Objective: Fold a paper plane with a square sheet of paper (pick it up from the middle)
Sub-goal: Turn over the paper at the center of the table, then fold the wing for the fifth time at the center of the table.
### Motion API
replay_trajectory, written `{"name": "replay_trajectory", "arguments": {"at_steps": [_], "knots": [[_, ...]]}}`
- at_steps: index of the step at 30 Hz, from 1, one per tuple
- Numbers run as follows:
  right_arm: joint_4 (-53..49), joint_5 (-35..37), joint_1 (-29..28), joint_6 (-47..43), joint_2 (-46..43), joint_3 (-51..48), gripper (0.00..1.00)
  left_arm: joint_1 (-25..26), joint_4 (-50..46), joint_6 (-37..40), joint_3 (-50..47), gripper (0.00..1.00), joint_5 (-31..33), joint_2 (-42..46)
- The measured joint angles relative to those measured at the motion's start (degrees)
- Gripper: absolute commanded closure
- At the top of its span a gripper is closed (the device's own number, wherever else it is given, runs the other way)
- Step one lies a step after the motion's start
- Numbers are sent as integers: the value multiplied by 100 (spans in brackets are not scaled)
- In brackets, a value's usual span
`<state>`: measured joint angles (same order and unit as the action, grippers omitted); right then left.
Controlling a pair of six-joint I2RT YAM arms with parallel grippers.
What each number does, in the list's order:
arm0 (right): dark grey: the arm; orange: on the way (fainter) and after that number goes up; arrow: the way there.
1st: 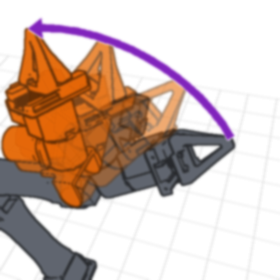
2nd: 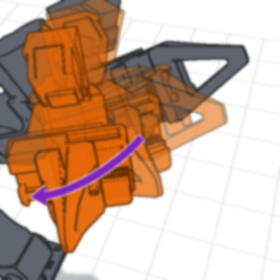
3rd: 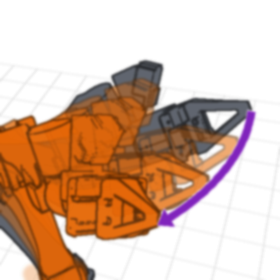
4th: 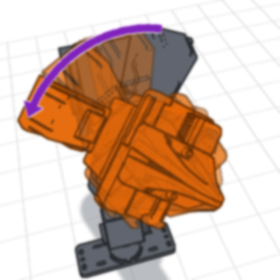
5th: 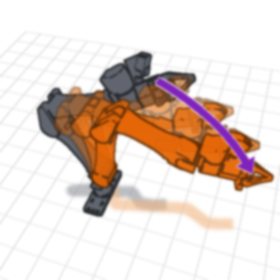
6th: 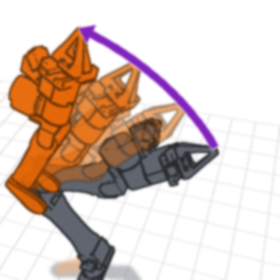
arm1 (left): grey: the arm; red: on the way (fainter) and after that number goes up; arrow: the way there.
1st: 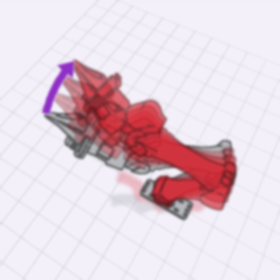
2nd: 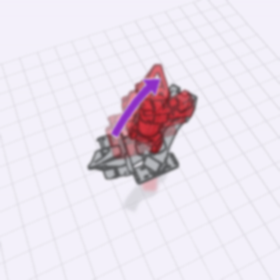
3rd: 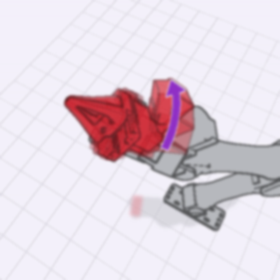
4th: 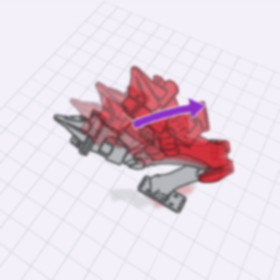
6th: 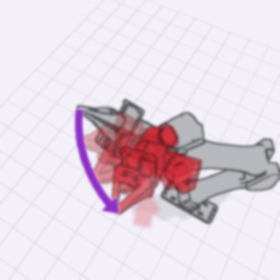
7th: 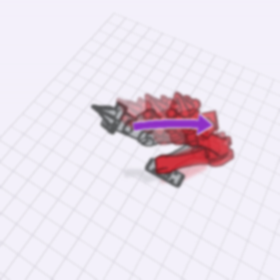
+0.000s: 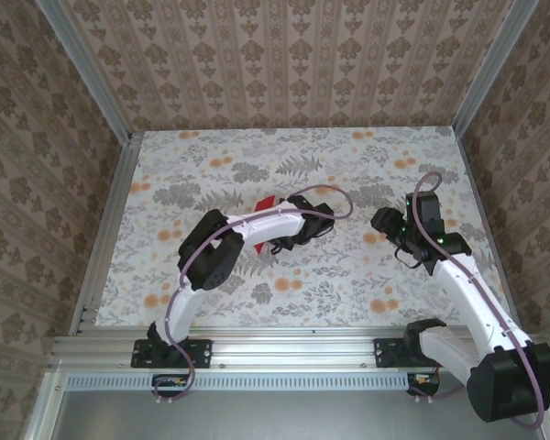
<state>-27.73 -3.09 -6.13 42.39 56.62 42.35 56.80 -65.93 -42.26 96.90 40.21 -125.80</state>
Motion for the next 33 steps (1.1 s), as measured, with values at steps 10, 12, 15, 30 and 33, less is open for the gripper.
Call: {"name": "replay_trajectory", "arguments": {"at_steps": [10, 12, 15, 30, 33], "knots": [[0, 15, 0, 68, 232, 0, 39, 76, 765, 455, -120, 54, -1187, 116], [2, -7, 0, 59, 321, 2, 40, 46, 1040, 544, -365, 46, -1547, 439], [2, -59, -59, -17, 501, 20, 42, -74, 1414, 627, -789, 39, -2063, 1172], [-31, 232, -3176, -476, 3834, 2706, 52, -2194, 3506, -39, -4319, 17, -4177, 4457], [-177, 271, -3543, -629, 4682, 3530, 60, -2544, 3692, -223, -4824, 16, -4444, 4789]]}}
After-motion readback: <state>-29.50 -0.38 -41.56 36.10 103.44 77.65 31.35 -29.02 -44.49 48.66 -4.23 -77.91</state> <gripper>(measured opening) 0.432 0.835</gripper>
